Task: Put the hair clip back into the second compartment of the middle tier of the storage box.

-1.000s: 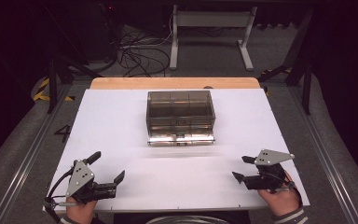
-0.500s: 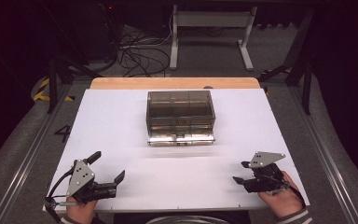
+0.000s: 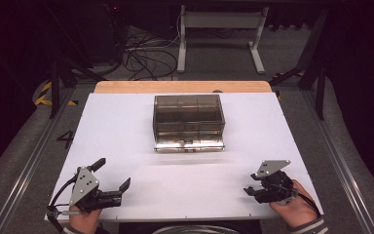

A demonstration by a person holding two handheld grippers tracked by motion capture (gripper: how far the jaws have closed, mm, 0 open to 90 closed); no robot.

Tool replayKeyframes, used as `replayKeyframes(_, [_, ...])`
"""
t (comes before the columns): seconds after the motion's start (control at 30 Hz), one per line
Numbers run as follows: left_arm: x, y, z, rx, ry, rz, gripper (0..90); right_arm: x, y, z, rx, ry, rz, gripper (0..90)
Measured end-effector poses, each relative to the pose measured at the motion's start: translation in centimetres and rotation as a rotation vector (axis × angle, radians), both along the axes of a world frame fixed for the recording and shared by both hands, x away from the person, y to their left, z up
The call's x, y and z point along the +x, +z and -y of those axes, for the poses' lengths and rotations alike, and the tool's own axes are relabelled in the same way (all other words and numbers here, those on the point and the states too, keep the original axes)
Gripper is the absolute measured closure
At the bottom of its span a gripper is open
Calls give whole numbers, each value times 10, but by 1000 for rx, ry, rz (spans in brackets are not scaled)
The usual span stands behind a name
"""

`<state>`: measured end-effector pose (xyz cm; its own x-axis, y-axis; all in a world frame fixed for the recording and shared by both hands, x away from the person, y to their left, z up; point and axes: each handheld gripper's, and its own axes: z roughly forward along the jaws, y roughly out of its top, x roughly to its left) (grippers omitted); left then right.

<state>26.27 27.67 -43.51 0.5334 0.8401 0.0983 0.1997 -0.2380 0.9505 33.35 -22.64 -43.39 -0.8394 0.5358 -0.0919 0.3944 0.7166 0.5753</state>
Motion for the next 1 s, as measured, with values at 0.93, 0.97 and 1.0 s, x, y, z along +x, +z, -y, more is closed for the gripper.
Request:
replayKeyframes(0.93, [2, -1, 1, 2, 2, -2, 20, 3, -8, -6, -97, 28, -84, 700])
replayKeyframes(0.97, [1, -1, 1, -1, 3, -4, 20, 4, -8, -6, -97, 28, -88, 713])
replayKeyframes(1.0, [1, -1, 1, -1, 3, -4, 20, 4, -8, -6, -95, 28, -92, 726])
